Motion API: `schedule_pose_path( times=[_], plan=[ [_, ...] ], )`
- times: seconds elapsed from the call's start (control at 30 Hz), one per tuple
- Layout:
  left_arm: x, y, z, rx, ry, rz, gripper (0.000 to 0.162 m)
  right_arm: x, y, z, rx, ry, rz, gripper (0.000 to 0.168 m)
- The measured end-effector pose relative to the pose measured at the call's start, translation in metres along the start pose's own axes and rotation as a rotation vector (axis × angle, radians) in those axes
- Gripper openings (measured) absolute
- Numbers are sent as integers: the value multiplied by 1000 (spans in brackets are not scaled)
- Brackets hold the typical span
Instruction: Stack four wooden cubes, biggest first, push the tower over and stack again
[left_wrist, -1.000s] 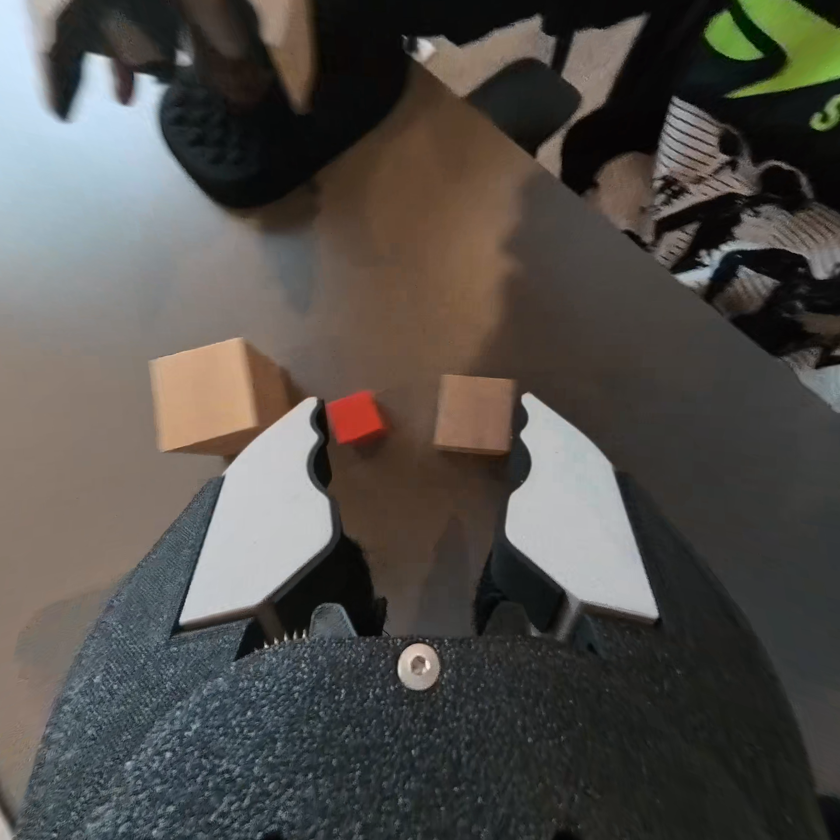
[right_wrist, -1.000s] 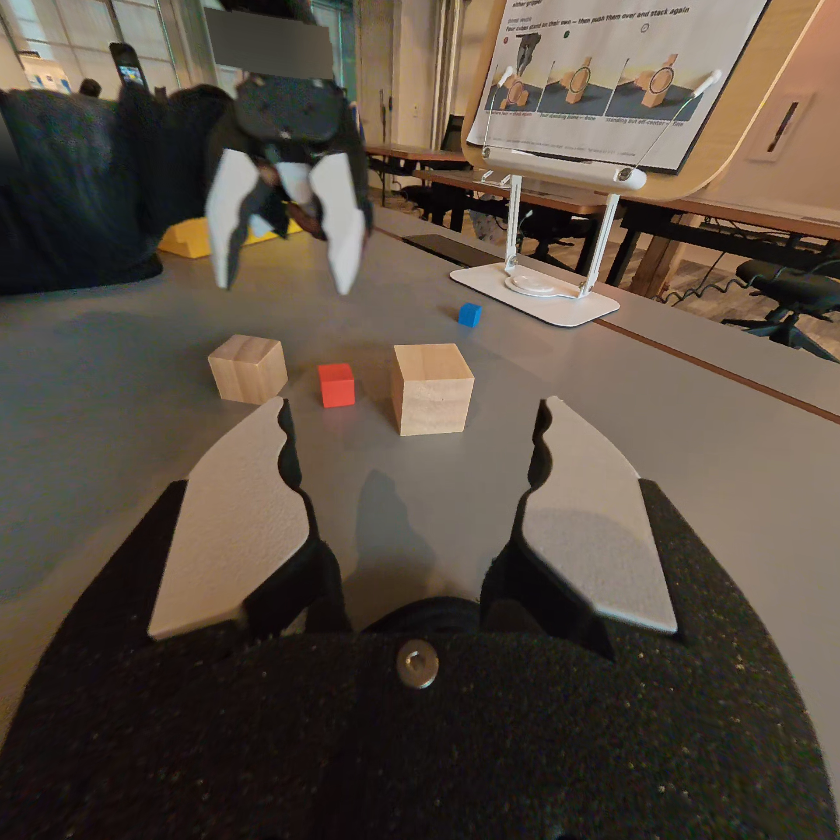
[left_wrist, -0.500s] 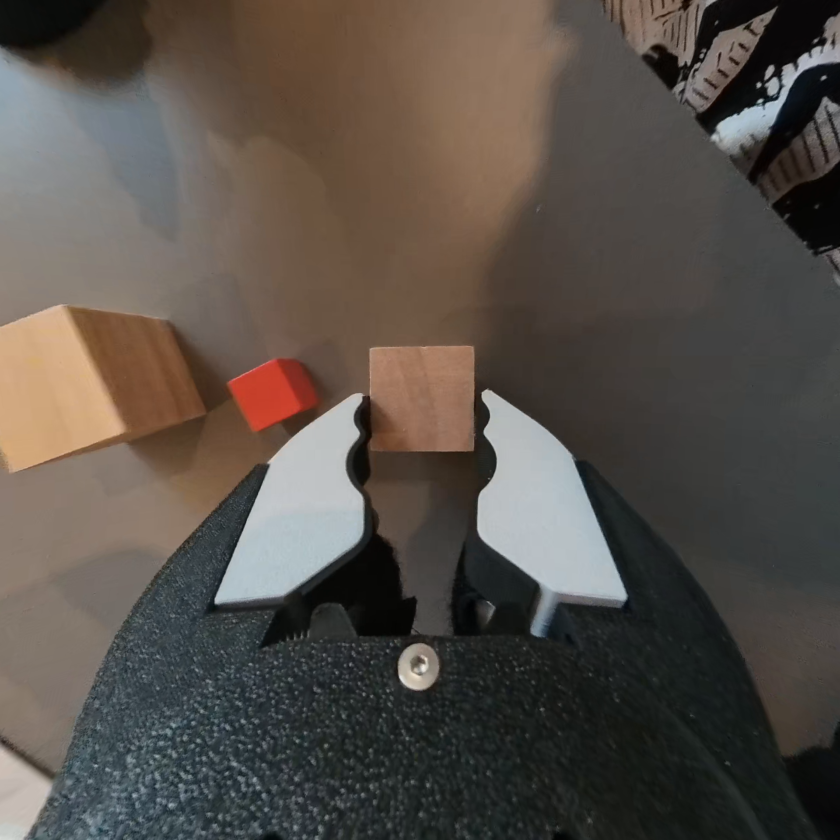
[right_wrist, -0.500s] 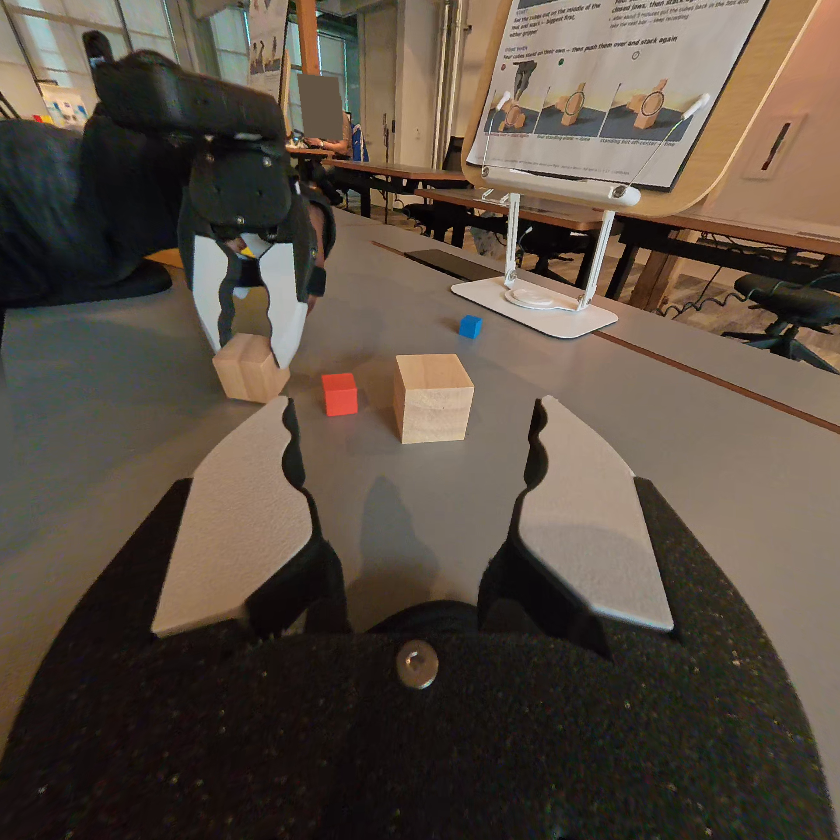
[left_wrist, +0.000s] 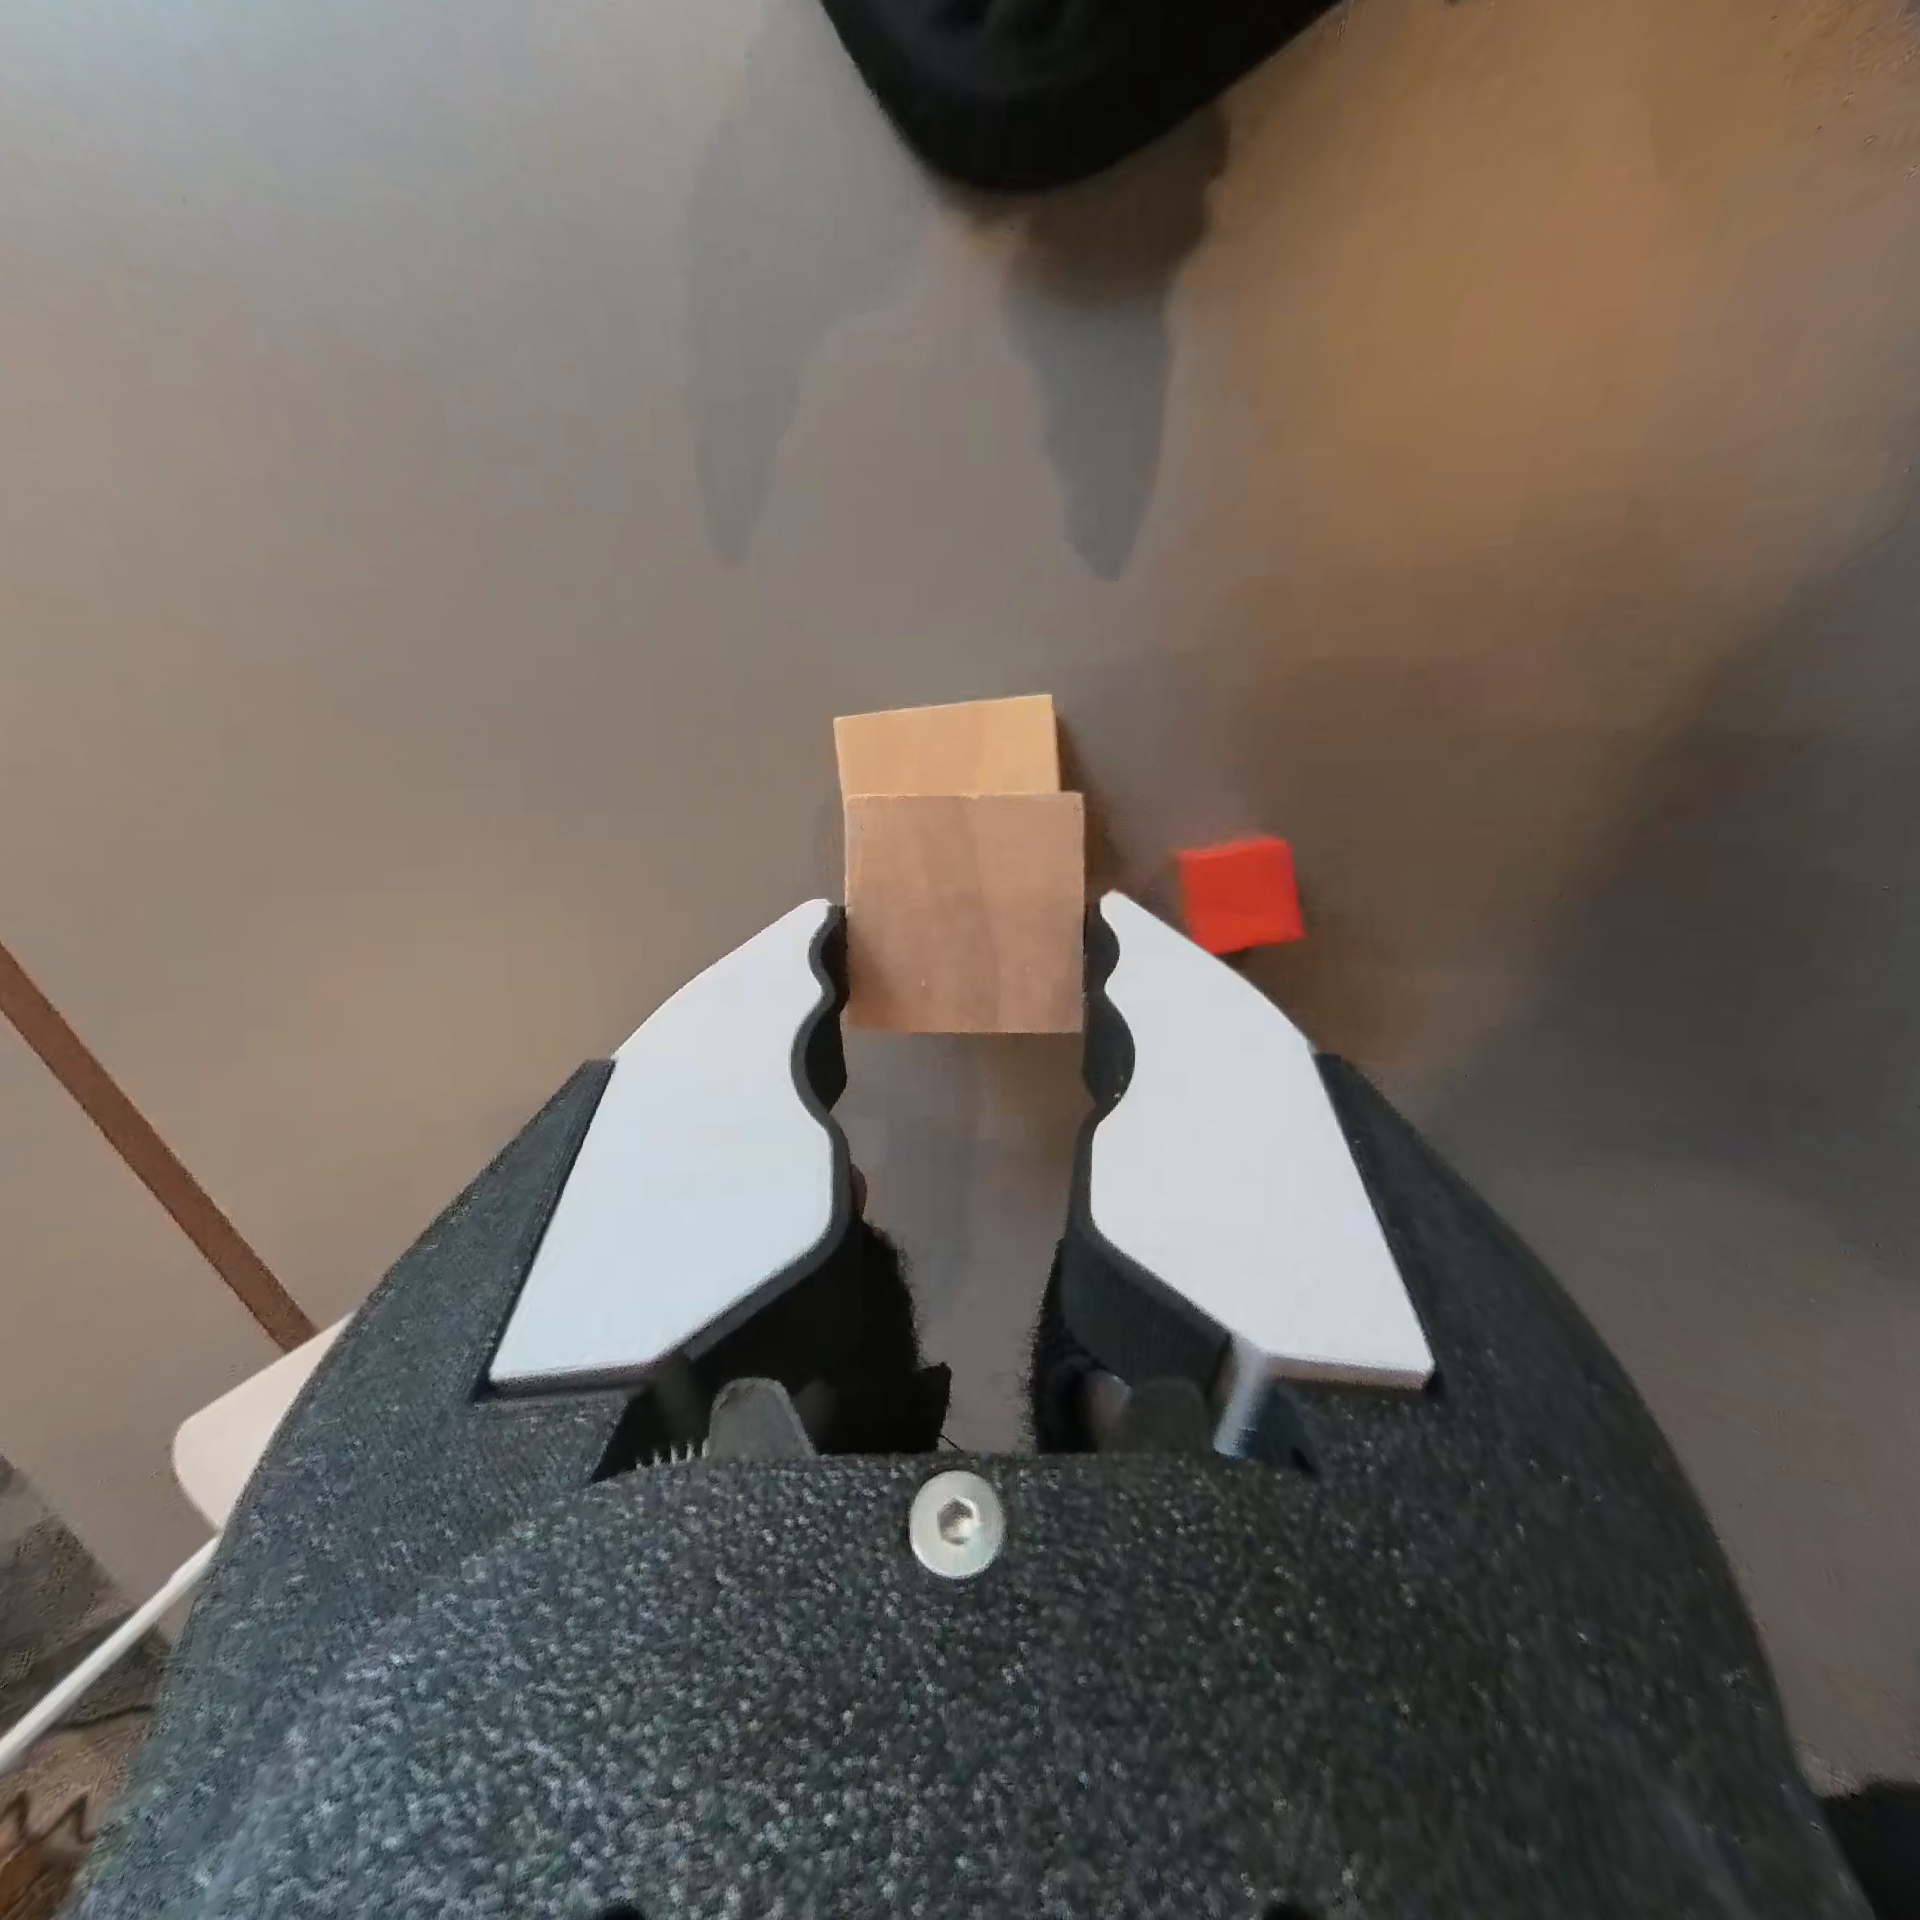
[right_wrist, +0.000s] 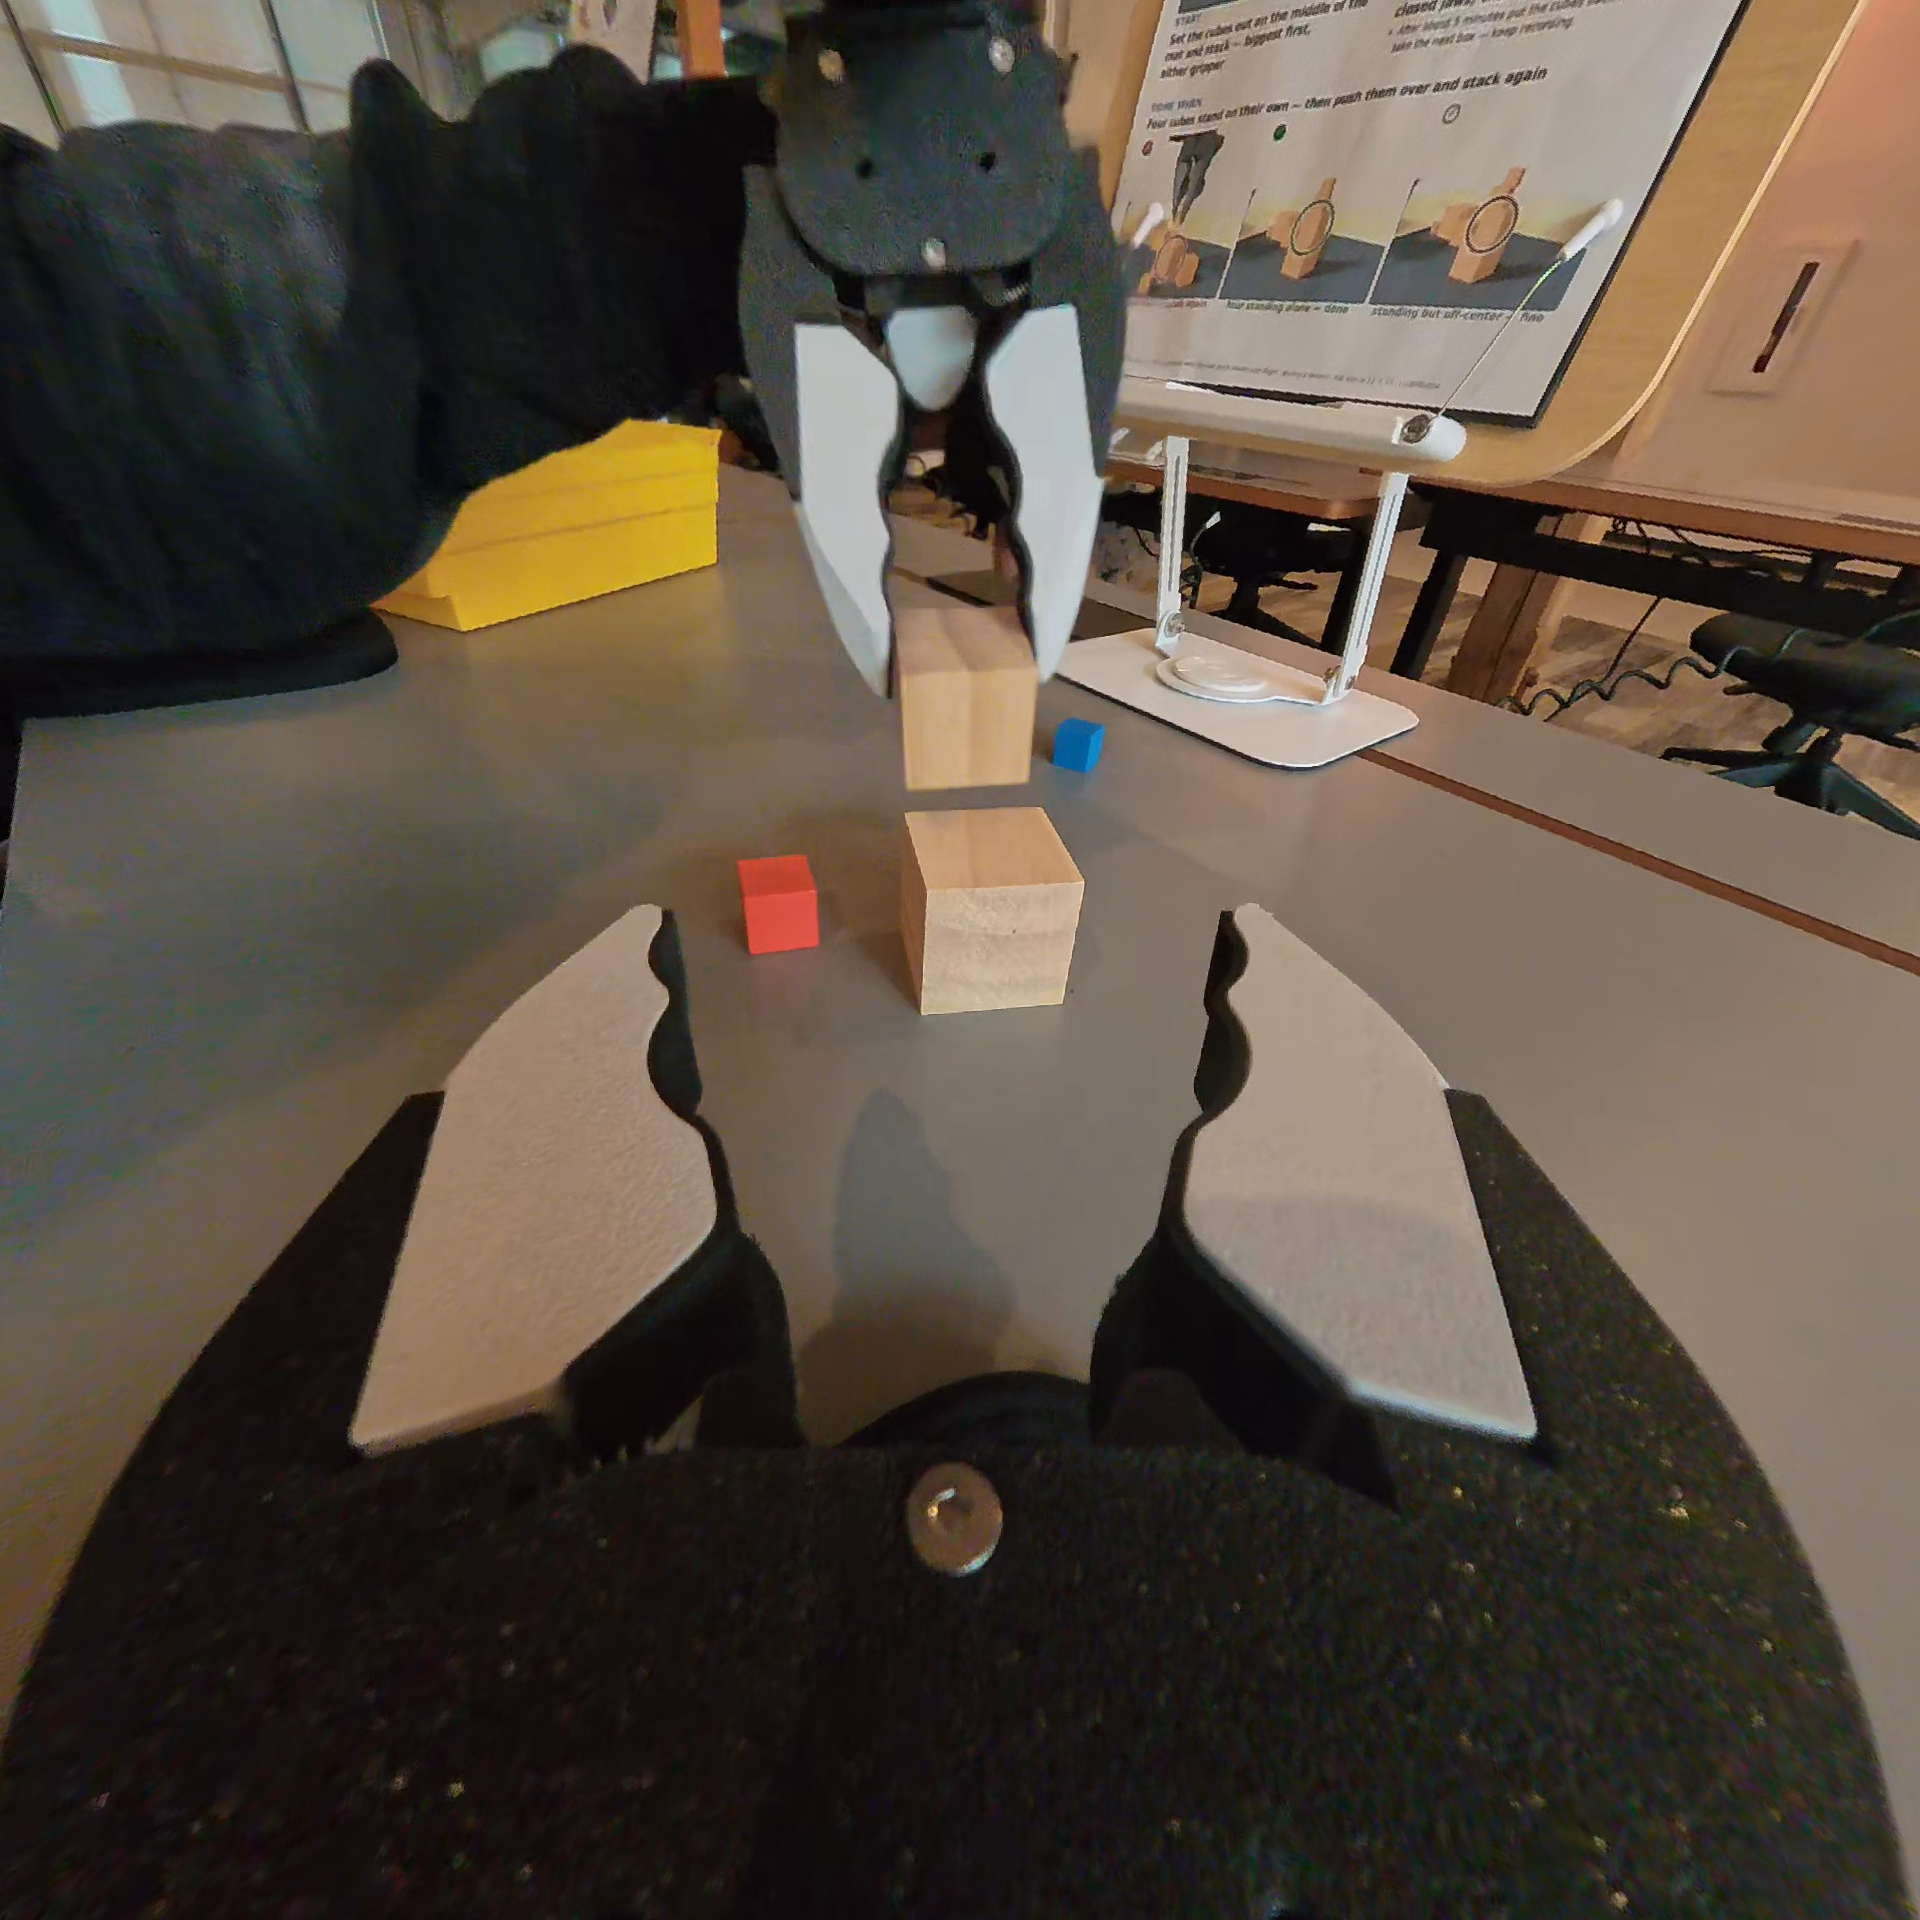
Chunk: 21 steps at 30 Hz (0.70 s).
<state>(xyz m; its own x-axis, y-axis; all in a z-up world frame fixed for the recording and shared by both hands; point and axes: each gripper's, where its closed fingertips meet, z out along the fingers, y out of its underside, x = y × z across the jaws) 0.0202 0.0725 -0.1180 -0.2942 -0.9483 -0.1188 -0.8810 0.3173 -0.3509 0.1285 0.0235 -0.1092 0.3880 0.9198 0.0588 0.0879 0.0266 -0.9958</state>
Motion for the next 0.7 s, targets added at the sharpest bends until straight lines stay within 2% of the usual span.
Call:
schedule_pose_path(
  times=[0.3, 0.7],
  plan=[
    [-8, -8, 21, 62, 36, -58, 43, 0, 0, 0, -1, -1, 0, 95],
    [-12, -11, 29, 126, 20, -81, 43, 0, -1, -1, 8, 0, 2, 95]
  ],
)
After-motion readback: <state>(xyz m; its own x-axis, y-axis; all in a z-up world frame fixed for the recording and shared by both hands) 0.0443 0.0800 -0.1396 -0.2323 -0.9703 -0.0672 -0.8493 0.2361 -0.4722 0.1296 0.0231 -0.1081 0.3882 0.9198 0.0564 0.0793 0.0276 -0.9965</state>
